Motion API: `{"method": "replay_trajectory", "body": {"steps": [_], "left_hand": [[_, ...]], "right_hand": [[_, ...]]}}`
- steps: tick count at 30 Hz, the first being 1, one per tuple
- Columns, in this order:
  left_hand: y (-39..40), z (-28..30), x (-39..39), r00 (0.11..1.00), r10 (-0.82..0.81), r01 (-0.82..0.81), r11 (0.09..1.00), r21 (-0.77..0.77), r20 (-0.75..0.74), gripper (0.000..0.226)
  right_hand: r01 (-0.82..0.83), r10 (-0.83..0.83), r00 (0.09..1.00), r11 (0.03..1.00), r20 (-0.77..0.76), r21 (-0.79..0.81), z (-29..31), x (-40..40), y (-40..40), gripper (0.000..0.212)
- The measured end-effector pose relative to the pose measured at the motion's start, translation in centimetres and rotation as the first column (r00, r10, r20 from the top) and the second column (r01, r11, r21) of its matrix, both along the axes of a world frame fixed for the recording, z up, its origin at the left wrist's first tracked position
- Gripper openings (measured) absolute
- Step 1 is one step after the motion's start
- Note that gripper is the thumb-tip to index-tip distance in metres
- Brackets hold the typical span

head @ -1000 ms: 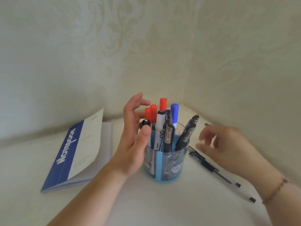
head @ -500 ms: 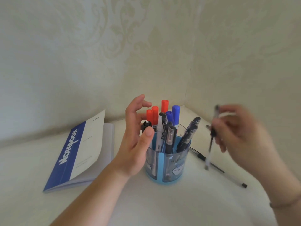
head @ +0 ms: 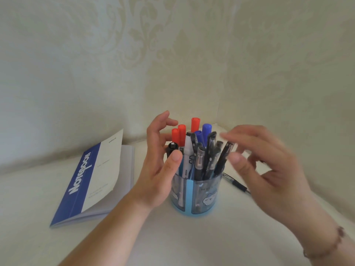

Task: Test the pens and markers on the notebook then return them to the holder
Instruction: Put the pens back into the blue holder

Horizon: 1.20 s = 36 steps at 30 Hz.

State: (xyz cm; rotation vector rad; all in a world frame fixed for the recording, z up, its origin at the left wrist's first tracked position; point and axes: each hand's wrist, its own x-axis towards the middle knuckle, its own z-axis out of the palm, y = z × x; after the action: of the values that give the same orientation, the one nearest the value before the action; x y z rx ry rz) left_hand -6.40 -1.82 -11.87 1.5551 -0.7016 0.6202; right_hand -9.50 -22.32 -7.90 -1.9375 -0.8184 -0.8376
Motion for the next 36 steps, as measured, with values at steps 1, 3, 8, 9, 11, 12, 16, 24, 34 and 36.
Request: {"method": "replay_trajectory", "body": {"steps": [1, 3, 8, 9, 11, 12, 16, 24, 34, 36], "left_hand": [[0.0, 0.0, 0.0, 1.000, 0.003, -0.003, 1.000, 0.004, -0.002, 0.081], [0.0, 0.0, 0.0, 1.000, 0.002, -0.002, 1.000, 0.002, -0.006, 0.079], [-0.1, 0.0, 0.0, 1.000, 0.009, -0.009, 1.000, 0.015, 0.011, 0.075], [0.0, 0.0, 0.0, 1.000, 0.011, -0.011, 1.000, 0.017, 0.014, 0.075], [0.0, 0.1, 0.0, 1.000, 0.016, -0.017, 1.000, 0.018, 0.015, 0.076], [0.1, 0.1, -0.1, 1.000, 0.017, -0.017, 1.000, 0.017, 0.013, 0.077], [0.1, 0.2, -0.1, 1.000, 0.006, -0.006, 1.000, 0.003, -0.012, 0.077], [-0.1, 0.2, 0.0, 1.000, 0.004, -0.004, 1.000, 0.024, 0.001, 0.078], [-0.2, 0.3, -0.2, 0.999, -0.033, 0.033, 0.999, 0.018, 0.001, 0.083], [-0.2, 0.3, -0.2, 0.999, -0.033, 0.033, 0.999, 0.014, -0.005, 0.083]], "right_hand": [[0.025, -0.023, 0.999, 0.997, -0.027, 0.069, -0.1, 0.5, -0.4, 0.024], [0.147, -0.132, 0.987, 0.974, -0.094, 0.175, -0.7, 1.8, -1.5, 0.024], [0.214, -0.524, 0.757, 0.763, -0.390, -0.610, -4.0, 4.8, -3.6, 0.028], [0.150, -0.565, 0.722, 0.691, -0.399, -0.707, -4.6, 4.9, -3.5, 0.034], [0.129, -0.612, 0.712, 0.596, -0.345, -0.792, -5.2, 4.9, -2.9, 0.034], [0.149, -0.609, 0.728, 0.589, -0.315, -0.794, -5.2, 4.8, -2.6, 0.032], [0.285, -0.335, 0.865, 0.941, -0.373, -0.183, -3.0, 4.1, -1.8, 0.033], [-0.110, 0.101, 0.994, 0.780, 0.050, 0.616, 1.3, -0.5, 0.2, 0.035], [0.020, -0.005, 0.986, 0.996, 0.166, -0.088, 0.3, -0.9, 1.5, 0.027], [-0.060, 0.064, 0.990, 0.998, 0.125, -0.038, 0.4, -0.5, 1.1, 0.033]]}}
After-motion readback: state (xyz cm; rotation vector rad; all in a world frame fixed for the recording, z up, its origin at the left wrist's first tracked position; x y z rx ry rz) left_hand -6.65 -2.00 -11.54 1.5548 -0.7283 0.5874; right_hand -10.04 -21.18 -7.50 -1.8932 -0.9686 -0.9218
